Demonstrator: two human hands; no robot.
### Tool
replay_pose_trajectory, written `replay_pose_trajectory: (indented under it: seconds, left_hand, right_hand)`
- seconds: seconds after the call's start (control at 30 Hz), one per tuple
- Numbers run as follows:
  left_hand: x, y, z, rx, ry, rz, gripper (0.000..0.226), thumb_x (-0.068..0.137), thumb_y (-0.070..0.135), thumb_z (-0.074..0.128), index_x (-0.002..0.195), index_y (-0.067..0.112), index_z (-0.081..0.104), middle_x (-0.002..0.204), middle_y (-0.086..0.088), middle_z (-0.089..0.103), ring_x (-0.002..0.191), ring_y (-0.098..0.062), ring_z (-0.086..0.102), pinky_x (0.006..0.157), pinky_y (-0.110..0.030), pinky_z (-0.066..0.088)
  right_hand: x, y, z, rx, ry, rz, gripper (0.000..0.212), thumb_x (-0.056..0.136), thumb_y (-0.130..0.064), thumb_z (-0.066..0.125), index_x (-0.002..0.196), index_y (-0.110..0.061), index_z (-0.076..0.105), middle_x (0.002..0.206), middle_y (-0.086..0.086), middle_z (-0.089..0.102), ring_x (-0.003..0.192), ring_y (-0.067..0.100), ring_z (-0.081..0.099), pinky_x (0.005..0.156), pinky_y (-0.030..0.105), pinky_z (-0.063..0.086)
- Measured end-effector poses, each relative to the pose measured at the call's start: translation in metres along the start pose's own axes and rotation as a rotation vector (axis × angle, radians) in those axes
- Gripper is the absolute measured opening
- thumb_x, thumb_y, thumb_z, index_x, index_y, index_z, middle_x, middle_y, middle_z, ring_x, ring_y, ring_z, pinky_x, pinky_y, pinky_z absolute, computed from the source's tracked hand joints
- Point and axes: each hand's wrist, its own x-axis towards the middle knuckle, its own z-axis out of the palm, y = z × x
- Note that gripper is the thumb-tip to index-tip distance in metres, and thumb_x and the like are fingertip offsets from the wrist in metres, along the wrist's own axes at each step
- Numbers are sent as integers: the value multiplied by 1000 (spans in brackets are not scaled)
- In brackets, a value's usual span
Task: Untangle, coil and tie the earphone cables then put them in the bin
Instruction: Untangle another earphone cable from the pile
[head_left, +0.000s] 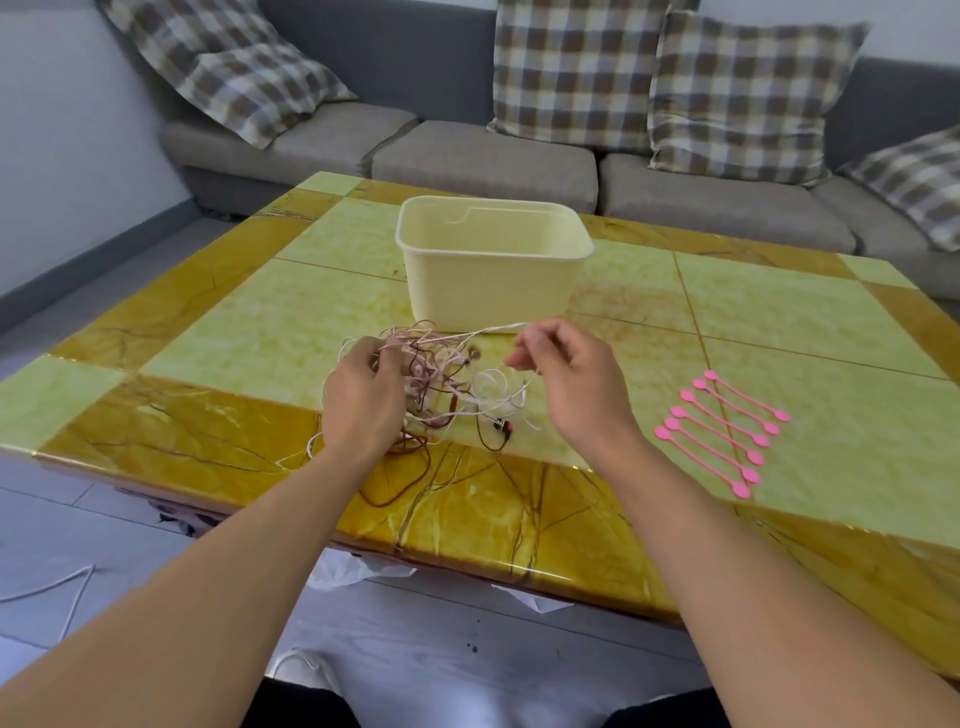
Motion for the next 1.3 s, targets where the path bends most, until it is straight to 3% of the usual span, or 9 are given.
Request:
replay_pose_trajectory:
  seconds: [0.1, 0.23, 0.4, 0.57, 0.67, 0.83, 0.97, 1.1, 1.3]
  left_hand:
    - [6, -3, -4, -32, 49, 14, 13, 102, 30, 51, 112, 25, 60, 85, 9, 71, 70, -16, 66, 60, -32, 49]
    - [7, -7, -7, 47, 38, 82, 19, 97, 23, 63, 116, 23, 58, 79, 6, 68, 69, -12, 62, 57, -30, 45]
    - [4, -3, -7, 134, 14, 150, 20, 92, 22, 72, 108, 21, 61, 78, 1, 62, 74, -15, 62, 62, -34, 50]
    - [-1, 4, -7, 329, 184, 292, 16, 96, 28, 65, 112, 27, 61, 102, 11, 56, 80, -13, 57, 68, -34, 46]
    - [-1, 1, -6, 319, 149, 320, 12, 96, 33, 65, 103, 24, 69, 104, 9, 54, 78, -17, 59, 69, -38, 50]
    - [-4, 2, -3, 297, 28, 374, 13, 96, 33, 62, 96, 22, 68, 96, 9, 61, 91, -18, 58, 76, -37, 47]
    - [-6, 1, -3, 352, -130, 378, 31, 93, 43, 66, 114, 20, 71, 109, 7, 67, 110, -18, 57, 90, -35, 42]
    - [-7, -7, 1, 452, -238, 377, 60, 91, 61, 61, 138, 24, 58, 139, 0, 61, 133, -21, 48, 111, -44, 35]
    - [-3, -6, 2, 613, -79, 314, 59, 95, 59, 51, 143, 25, 51, 143, 0, 57, 136, -25, 42, 112, -44, 27]
  right_hand:
    - [3, 2, -8, 253, 121, 67, 24, 108, -18, 44, 94, -12, 61, 91, 0, 72, 84, 18, 71, 72, 40, 60]
    - [5, -5, -17, 646, 200, 129, 25, 108, -14, 39, 89, -14, 55, 111, 5, 75, 97, 26, 73, 53, 30, 53]
    - [8, -9, -29, 947, 236, 187, 29, 108, -16, 36, 82, -17, 49, 74, 2, 68, 80, 24, 72, 50, 26, 39]
    - [9, -1, -29, 369, 121, 235, 16, 105, -22, 46, 89, -17, 49, 61, -7, 51, 55, 14, 41, 44, 24, 25]
    - [0, 0, -25, -146, -172, 219, 27, 92, -51, 67, 111, -34, 56, 89, -14, 62, 57, 2, 51, 56, 25, 41]
    - [-5, 7, -8, -559, -347, 106, 25, 78, -64, 74, 85, -41, 76, 115, -8, 75, 100, 12, 69, 88, 38, 56]
    - [0, -1, -10, -264, -170, 5, 21, 86, -53, 71, 94, -35, 79, 109, -11, 73, 99, 4, 65, 86, 21, 49]
    - [4, -4, -10, 151, -12, -95, 17, 97, -31, 66, 86, -19, 71, 105, -9, 75, 107, 5, 67, 98, 28, 48]
    - [7, -10, -20, 687, 201, 27, 25, 107, -12, 46, 84, -11, 56, 76, 8, 68, 75, 24, 68, 70, 37, 60]
